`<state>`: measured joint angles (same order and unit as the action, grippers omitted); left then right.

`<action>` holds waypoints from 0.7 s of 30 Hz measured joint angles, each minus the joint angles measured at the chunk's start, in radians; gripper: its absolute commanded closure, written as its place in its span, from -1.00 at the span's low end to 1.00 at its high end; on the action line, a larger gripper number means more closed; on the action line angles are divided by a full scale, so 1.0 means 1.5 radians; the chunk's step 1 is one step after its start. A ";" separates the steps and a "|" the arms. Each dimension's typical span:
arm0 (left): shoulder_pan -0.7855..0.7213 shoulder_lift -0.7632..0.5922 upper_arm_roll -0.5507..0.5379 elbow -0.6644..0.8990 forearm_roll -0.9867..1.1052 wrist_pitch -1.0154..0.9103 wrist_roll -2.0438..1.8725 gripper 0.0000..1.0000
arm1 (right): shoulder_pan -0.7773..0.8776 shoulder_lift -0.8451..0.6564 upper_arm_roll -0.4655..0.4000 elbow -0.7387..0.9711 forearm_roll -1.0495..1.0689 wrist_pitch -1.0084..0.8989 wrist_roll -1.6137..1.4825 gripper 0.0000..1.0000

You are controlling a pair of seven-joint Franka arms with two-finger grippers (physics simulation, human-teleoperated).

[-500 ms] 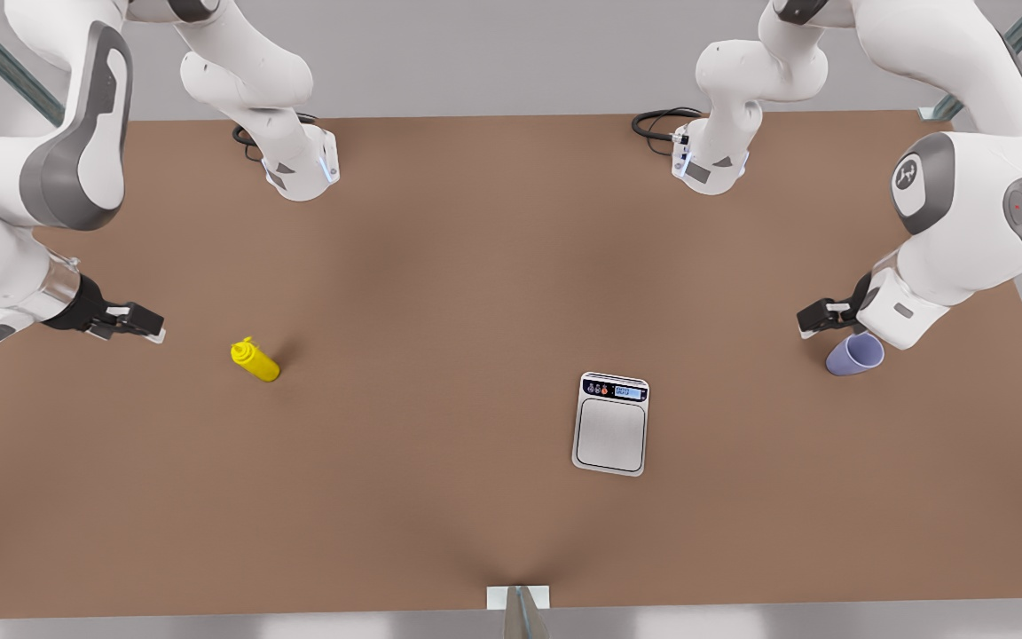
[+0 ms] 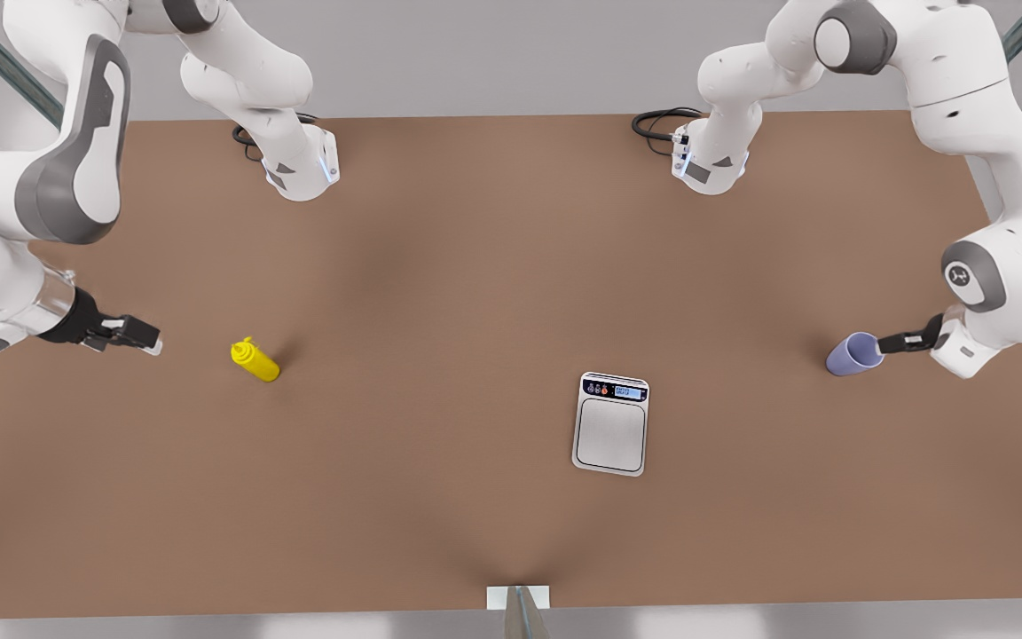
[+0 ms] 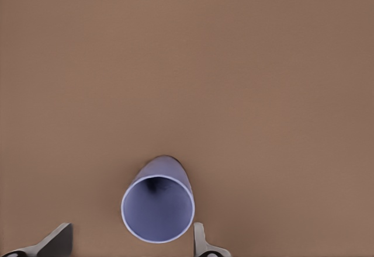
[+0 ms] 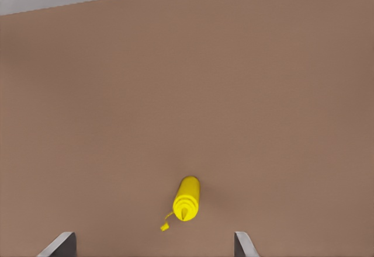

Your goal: Move cup to the weight, pick up sauce bottle, pour sauce

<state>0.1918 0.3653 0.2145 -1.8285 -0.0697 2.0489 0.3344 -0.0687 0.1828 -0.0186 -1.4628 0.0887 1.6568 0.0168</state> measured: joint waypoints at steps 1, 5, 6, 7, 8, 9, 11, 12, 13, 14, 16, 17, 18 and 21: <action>0.009 0.009 -0.001 -0.003 0.001 0.011 0.000 -1.00 | 0.002 0.000 0.000 0.001 0.000 0.000 0.000 -1.00; 0.020 0.028 0.000 -0.017 0.003 0.021 0.012 -1.00 | 0.001 0.000 0.000 0.001 0.019 0.000 0.000 -1.00; 0.019 0.033 0.000 -0.017 0.003 0.023 0.015 -1.00 | 0.000 0.000 0.000 0.001 0.020 -0.001 -0.001 -1.00; 0.019 0.040 0.000 -0.017 0.003 0.029 0.017 -1.00 | 0.000 0.000 0.000 0.001 0.020 -0.002 -0.001 -1.00; 0.025 0.047 0.000 -0.017 0.004 0.030 0.018 -1.00 | 0.000 0.000 -0.001 0.001 0.020 -0.003 -0.014 -1.00; 0.026 0.051 -0.001 -0.017 0.004 0.031 0.018 -1.00 | 0.000 0.000 -0.002 0.001 0.020 -0.003 -0.018 -1.00; 0.027 0.060 0.000 -0.017 0.004 0.042 0.018 -1.00 | -0.001 0.000 -0.002 0.001 0.020 -0.003 -0.018 -1.00; 0.028 0.062 0.000 -0.017 0.004 0.046 0.018 -1.00 | 0.000 0.000 -0.002 0.001 0.020 -0.003 -0.018 -1.00; 0.028 0.066 0.000 -0.017 0.004 0.048 0.018 -1.00 | 0.000 0.000 -0.002 0.001 0.021 -0.003 -0.018 -1.00; 0.028 0.071 0.000 -0.017 0.004 0.053 0.018 -1.00 | 0.000 0.000 -0.002 0.001 0.021 -0.003 -0.018 -1.00; 0.028 0.081 0.000 -0.017 0.004 0.061 0.017 -1.00 | -0.001 0.000 -0.002 0.001 0.021 -0.003 -0.018 -1.00; 0.028 0.083 0.000 -0.017 0.004 0.065 0.017 -1.00 | 0.000 0.000 -0.002 0.001 0.021 -0.003 -0.018 -1.00; 0.028 0.086 0.000 -0.017 0.004 0.065 0.017 -1.00 | -0.001 0.000 -0.002 0.001 0.021 -0.003 -0.018 -1.00; 0.028 0.090 -0.001 -0.016 0.003 0.065 0.013 -0.17 | -0.001 0.000 -0.002 0.001 0.021 -0.003 -0.018 -1.00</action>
<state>0.2331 0.5010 0.2133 -1.8531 -0.0647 2.1460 0.3533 -0.0700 0.1826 -0.0215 -1.4619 0.1196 1.6521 -0.0107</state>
